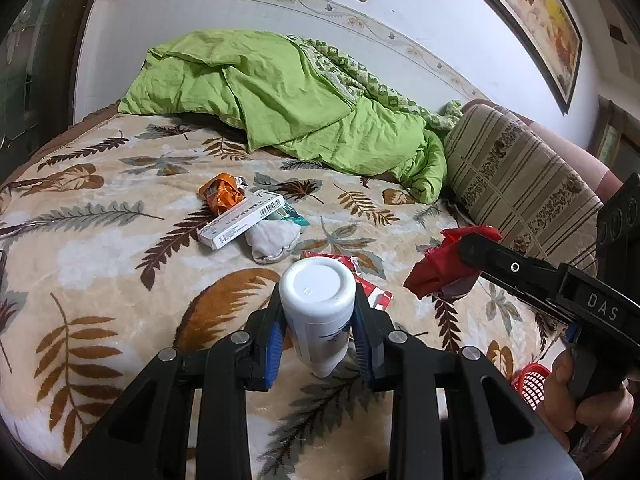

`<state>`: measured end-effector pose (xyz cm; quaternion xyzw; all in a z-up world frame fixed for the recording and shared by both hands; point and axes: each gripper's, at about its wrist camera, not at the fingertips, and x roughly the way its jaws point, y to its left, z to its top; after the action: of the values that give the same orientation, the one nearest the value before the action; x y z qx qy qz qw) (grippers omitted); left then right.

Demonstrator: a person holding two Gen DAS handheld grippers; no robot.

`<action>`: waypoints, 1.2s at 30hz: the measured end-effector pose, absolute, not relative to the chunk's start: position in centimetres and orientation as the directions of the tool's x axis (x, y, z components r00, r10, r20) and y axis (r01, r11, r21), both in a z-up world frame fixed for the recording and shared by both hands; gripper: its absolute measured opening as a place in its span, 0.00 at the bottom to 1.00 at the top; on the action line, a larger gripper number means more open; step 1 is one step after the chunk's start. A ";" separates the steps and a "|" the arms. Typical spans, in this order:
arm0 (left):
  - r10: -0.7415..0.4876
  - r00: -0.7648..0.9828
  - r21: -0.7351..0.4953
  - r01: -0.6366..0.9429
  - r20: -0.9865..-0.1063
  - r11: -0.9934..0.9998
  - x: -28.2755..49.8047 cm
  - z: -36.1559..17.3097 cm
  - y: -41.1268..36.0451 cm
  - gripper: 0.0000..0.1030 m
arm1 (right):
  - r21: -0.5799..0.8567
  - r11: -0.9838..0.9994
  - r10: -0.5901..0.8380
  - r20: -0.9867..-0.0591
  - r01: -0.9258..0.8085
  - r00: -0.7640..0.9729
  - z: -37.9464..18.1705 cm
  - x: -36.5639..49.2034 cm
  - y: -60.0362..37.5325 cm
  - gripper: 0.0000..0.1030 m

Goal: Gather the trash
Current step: 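Lift the white bottle and lilac bag and carry them toward the red basket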

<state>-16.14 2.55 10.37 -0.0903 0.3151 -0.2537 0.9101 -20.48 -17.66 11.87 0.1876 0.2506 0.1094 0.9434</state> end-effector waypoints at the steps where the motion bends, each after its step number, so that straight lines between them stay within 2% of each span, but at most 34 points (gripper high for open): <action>1: -0.519 0.673 -0.324 0.406 -0.527 0.855 -16.3 10.4 2.4 0.28 | 0.412 0.905 0.301 -0.433 -0.111 0.850 11.8 -20.6 -17.8 0.35; 25: -0.534 0.661 -0.308 0.436 -0.527 0.845 -17.5 11.2 1.1 0.28 | 0.436 0.894 0.307 -0.438 -0.099 0.845 11.5 -21.3 -18.6 0.35; 36: -0.596 0.614 -0.305 0.519 -0.517 0.799 -18.6 12.2 -1.4 0.28 | 0.474 0.879 0.278 -0.425 -0.050 0.861 11.9 -23.9 -21.9 0.35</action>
<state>-18.57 -1.40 12.18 -0.0623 0.3100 -0.3111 0.8962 -23.86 -21.92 11.88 0.2298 0.2485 0.0876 0.9369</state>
